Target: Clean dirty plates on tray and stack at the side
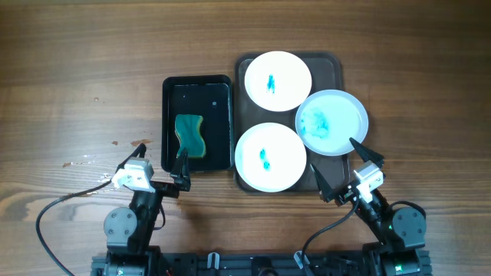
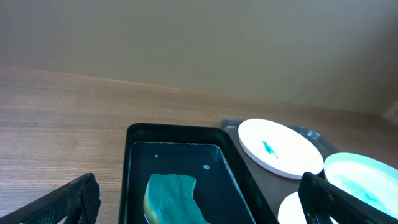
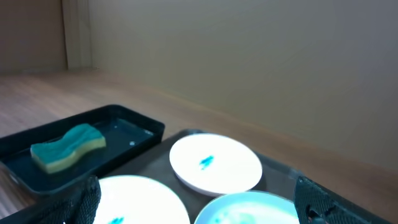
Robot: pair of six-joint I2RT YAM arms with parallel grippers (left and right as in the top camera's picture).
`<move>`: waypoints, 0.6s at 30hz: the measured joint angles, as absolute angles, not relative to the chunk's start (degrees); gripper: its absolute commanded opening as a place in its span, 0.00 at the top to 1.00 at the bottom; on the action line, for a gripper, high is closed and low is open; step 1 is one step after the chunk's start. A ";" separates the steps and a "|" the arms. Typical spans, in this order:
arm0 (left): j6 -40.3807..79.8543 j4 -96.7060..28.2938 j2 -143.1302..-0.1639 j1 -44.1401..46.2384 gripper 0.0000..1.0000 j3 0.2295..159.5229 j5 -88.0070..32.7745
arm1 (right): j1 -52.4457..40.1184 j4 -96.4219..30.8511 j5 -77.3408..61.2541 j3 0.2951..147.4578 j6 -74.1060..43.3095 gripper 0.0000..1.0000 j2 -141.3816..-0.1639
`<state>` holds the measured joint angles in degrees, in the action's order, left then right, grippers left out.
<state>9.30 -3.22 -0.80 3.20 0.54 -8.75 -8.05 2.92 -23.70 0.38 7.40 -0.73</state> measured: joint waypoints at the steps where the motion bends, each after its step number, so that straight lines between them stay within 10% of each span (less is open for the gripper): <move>1: 9.30 -3.22 -0.80 3.20 0.00 0.54 -8.91 | -8.05 3.95 -23.73 0.38 7.40 0.00 -0.73; 13: 16.86 -2.87 -8.97 3.20 0.00 12.71 -11.29 | -8.10 0.14 -23.77 21.54 -0.82 0.00 -17.93; 18: 18.15 -23.22 -33.89 3.20 0.00 40.14 -14.61 | -8.10 -25.61 -23.97 50.65 -3.86 0.00 -43.79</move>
<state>18.15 -23.22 -33.89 3.20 40.14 -14.61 -8.10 -25.61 -23.97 50.65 -3.86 -43.79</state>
